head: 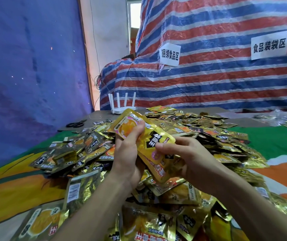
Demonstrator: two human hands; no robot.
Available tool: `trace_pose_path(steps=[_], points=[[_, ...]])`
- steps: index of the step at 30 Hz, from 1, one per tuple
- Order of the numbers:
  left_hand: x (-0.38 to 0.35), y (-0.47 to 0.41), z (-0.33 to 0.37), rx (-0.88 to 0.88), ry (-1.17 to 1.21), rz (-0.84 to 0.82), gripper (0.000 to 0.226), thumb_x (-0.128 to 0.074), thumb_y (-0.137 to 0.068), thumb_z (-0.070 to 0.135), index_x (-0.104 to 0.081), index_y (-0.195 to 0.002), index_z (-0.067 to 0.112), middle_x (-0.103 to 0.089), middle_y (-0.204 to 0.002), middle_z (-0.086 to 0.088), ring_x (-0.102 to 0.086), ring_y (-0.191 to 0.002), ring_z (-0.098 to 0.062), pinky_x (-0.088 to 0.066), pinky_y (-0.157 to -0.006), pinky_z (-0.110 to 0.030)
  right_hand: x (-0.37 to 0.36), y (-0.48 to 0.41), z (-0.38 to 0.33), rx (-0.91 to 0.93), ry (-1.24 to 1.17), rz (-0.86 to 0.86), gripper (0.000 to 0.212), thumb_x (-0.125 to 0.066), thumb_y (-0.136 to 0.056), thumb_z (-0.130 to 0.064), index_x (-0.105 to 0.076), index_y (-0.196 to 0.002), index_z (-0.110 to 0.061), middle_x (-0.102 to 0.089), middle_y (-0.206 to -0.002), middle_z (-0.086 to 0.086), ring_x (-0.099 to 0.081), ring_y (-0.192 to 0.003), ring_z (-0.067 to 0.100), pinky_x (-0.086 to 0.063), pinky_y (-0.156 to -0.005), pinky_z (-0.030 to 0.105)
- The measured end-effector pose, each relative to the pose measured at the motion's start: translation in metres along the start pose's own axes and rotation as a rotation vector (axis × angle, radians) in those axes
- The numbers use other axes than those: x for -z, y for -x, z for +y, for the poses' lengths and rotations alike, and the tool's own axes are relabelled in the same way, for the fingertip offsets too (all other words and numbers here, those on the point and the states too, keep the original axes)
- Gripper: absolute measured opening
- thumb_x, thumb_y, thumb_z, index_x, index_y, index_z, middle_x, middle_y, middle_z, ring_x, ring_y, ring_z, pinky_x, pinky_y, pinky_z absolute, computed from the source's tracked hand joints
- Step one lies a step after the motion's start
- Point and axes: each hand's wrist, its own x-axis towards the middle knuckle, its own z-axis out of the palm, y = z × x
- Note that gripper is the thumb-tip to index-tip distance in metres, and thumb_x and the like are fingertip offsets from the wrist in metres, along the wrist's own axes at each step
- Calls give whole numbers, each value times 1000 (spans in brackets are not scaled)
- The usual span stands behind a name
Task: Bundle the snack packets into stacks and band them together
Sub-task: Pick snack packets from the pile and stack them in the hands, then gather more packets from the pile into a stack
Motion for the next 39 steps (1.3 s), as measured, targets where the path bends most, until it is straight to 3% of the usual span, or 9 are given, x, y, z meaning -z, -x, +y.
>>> trace_pose_path(steps=[4,13,17,20,22,25,31,35,39], points=[[3,-2,0,-247,-39,89,105,-85,-56,11,-37,-141,49,-58,-126,-11,-71,-103,-35,-62,-70,-44,-3,2,-2,42,0,202,30,-81,-69,-5,-78,-98,-12,-74,-89,17,-71,-71,33,-57,-53,38],[2,0,-38,-270,-420,-89,85,-93,-54,38,-52,-128,29,-75,-107,0,-73,-98,-19,-61,-82,-35,-8,-7,16,211,-142,878,12,-57,-63,-20,-67,-59,-15,-62,-65,2,-58,-68,21,-44,-64,37],[-2,-2,-37,-232,-364,-93,89,-97,-50,38,-53,-126,22,-76,-104,-4,-75,-94,-22,-61,-73,-33,5,-2,12,84,-102,682,9,-69,-70,-28,-71,-69,-20,-68,-84,10,-64,-83,31,-49,-75,45],[0,-6,-32,-217,-298,-32,84,-96,-48,48,-59,-120,26,-76,-105,-11,-75,-92,-31,-61,-74,-47,18,8,2,-9,176,381,49,-83,-61,-39,-67,-103,-21,-75,-96,6,-74,-88,30,-59,-70,44],[-1,-8,-32,-172,-328,-63,92,-96,-43,58,-59,-122,27,-75,-107,-11,-74,-93,-32,-60,-76,-48,27,19,-6,-12,334,273,44,-86,-67,-28,-66,-107,-24,-77,-88,1,-76,-80,25,-61,-63,38],[-9,-9,-37,-50,-520,-143,102,-83,-45,80,-52,-129,29,-74,-113,-2,-73,-100,-24,-54,-94,-53,54,33,-28,-36,289,352,34,-84,-74,-12,-74,-103,-26,-76,-88,5,-73,-75,22,-61,-64,39],[-9,7,-43,-162,-942,-330,44,-68,-68,67,-64,-104,41,-70,-102,21,-67,-95,2,-53,-70,-21,160,46,-70,-133,449,872,12,-76,-83,-10,-65,-83,-7,-60,-73,9,-56,-53,18,-43,-47,25],[-1,16,-47,-206,-1133,-405,23,-70,-82,50,-65,-101,38,-65,-101,27,-63,-94,6,-47,-73,-16,237,44,-67,-223,712,1217,36,-70,-89,-17,-58,-111,9,-62,-100,21,-58,-84,30,-45,-69,40],[11,14,-45,-341,-1214,-384,11,-71,-90,33,-64,-98,38,-64,-94,23,-61,-94,3,-47,-74,-15,276,41,-53,-495,914,1236,59,-65,-95,-37,-51,-131,8,-55,-137,28,-52,-122,37,-41,-105,50]])
